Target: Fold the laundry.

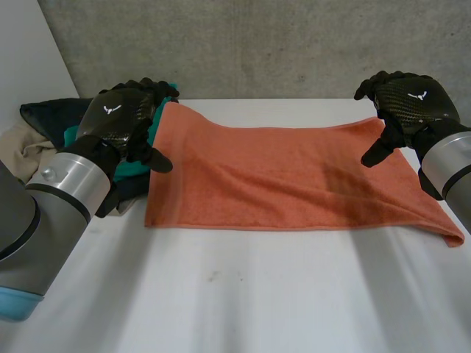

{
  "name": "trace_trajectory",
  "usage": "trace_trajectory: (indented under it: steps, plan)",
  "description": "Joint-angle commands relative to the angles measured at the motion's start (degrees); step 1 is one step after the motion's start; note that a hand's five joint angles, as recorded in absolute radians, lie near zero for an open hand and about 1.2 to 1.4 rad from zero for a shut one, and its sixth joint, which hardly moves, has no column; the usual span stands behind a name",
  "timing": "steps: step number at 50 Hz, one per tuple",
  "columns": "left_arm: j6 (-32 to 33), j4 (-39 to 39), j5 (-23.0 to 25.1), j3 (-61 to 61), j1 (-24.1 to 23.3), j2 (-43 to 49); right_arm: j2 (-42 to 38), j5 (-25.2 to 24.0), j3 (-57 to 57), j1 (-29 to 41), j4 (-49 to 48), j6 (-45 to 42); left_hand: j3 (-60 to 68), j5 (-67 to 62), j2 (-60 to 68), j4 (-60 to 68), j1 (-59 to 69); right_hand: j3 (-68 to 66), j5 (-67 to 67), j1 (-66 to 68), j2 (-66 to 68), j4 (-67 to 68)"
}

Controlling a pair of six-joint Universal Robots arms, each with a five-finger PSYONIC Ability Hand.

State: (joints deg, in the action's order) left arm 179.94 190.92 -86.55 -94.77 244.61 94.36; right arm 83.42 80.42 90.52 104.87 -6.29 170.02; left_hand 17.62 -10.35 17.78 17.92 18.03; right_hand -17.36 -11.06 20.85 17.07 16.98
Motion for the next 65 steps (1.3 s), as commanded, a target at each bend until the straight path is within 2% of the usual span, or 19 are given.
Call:
trace_trajectory:
  steps: [1, 10, 13, 17, 25, 29, 32, 39, 42, 43, 44, 51, 55, 60, 65]
  plan:
    - [5.16, 0.51, 0.24, 0.73, 0.34, 0.65, 0.16, -0.09, 0.10, -0.02, -0.31, -0.04, -5.73, 8.45, -5.88, -6.02, -6.14, 7.36, 11.06, -10.85, -7.07, -6.98]
    - [7.88, 3.58, 0.50, 2.75, 0.34, 3.29, 0.07, 0.00, 0.10, -0.20, -0.22, -0.13, -4.89, 7.61, -5.05, -5.18, -5.30, 7.36, 11.06, -10.85, -7.07, -6.98]
    - [10.25, 4.73, 0.68, 5.55, -0.01, 6.79, -0.01, 0.00, 0.10, -0.11, -0.22, -0.30, -4.55, 7.27, -4.71, -4.84, -4.96, 7.36, 11.06, -10.85, -7.07, -6.98]
    - [16.40, 3.76, 0.59, 13.19, -0.62, 17.24, -0.10, 0.00, 0.10, -0.02, -0.22, -0.39, -4.38, 7.11, -4.54, -4.68, -4.79, 7.36, 11.06, -10.85, -7.07, -6.98]
    - [37.12, 3.41, 0.59, 30.67, -2.82, 40.34, -0.54, -0.17, 0.10, 0.07, -0.22, -0.57, -2.87, 5.59, -3.03, -3.16, -3.28, 7.36, 11.06, -10.85, -7.07, -6.98]
    - [43.55, 3.41, 0.76, 37.97, -2.82, 48.70, -0.63, -0.17, 0.10, -0.02, -0.22, -0.65, -1.19, 3.91, -1.35, -1.48, -1.60, 7.36, 11.06, -10.85, -7.07, -6.98]
    - [45.32, 3.41, 1.03, 41.24, -2.73, 52.23, -0.72, -0.17, 0.10, -0.02, -0.31, -0.65, -0.68, 3.41, -0.84, -0.98, -1.09, 7.36, 11.06, -10.85, -7.07, -6.98]
    - [45.15, 3.50, 5.86, 46.87, -2.47, 57.78, -2.56, -0.17, 0.01, -0.37, -0.39, -0.74, 16.11, -13.39, 15.96, 15.82, 15.71, 7.36, 11.06, -10.85, -7.07, -6.98]
    - [44.80, 3.50, 6.56, 46.78, -2.56, 58.05, -3.26, -0.17, -0.08, -0.46, -0.39, -0.83, 36.26, -33.54, 36.10, 35.97, 35.85, 7.36, 11.06, -10.85, -7.07, -6.98]
    - [44.63, 3.50, 6.65, 46.70, -2.56, 58.05, -3.44, -0.17, -0.08, -0.46, -0.39, -0.83, 45.65, -42.93, 45.49, 45.36, 45.24, 7.36, 11.06, -10.85, -7.07, -6.98]
    - [44.10, 3.76, 6.65, 46.43, -2.82, 57.87, -3.53, -0.17, -0.08, -0.46, -0.39, -0.83, 61.06, -58.34, 60.91, 60.77, 60.66, 7.36, 11.06, -10.85, -7.07, -6.98]
    - [40.06, 8.24, 5.95, 42.22, -4.92, 53.22, -5.11, -0.17, -0.34, -0.37, -0.39, -1.44, 62.38, -59.65, 62.22, 62.08, 61.97, 7.36, 11.06, -10.85, -7.07, -6.98]
    - [35.23, 12.19, 6.30, 36.69, -7.38, 48.56, -5.20, -0.09, -0.34, -0.37, -0.39, -1.97, 62.38, -59.65, 62.22, 62.08, 61.97, 7.36, 11.06, -10.85, -7.07, -6.98]
    - [25.76, 15.01, 6.74, 31.76, -13.17, 43.73, -5.29, -0.09, -0.52, -0.55, -0.39, -2.06, 62.38, -59.65, 62.22, 62.08, 61.97, 7.36, 11.06, -10.85, -7.07, -6.98]
    - [17.13, 15.80, 8.49, 31.31, -17.58, 43.54, -5.29, -0.09, -0.69, -0.72, -0.31, -2.06, 62.38, -59.65, 62.22, 62.08, 61.97, 7.36, 11.06, -10.85, -7.07, -6.98]
